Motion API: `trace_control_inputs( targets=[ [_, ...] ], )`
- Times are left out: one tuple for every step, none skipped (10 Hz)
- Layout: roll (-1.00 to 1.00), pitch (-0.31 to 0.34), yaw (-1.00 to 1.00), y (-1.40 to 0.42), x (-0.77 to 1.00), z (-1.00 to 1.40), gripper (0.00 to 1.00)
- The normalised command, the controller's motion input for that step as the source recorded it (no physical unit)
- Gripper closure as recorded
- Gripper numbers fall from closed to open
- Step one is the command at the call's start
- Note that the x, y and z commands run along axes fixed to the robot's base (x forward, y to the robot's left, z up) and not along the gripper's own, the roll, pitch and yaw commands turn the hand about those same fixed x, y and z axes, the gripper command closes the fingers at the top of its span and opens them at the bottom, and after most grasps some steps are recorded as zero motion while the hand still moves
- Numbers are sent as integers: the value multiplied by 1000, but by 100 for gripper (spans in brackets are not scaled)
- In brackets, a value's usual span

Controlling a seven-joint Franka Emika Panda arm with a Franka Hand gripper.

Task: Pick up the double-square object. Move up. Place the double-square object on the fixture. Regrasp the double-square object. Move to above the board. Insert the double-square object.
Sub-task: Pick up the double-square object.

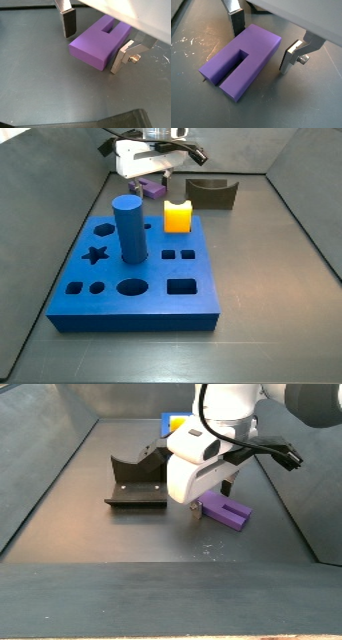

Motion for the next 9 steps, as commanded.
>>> trace_control_inputs(
  targets=[
    [-13, -53, 0, 0, -17, 0, 0],
    [11, 0, 0, 0, 0, 0, 0],
    [201, -200, 20, -3, -51, -357, 0],
    [83, -160, 0, -37, -54, -169, 0],
    [83, -311, 0, -9, -137, -309, 0],
    [134, -413, 0, -40, -180, -397, 0],
    [84, -277, 0, -31, -160, -194, 0],
    [0, -20, 0, 0, -20, 0, 0],
    [0, 0, 0, 0, 0, 0, 0]
  ],
)
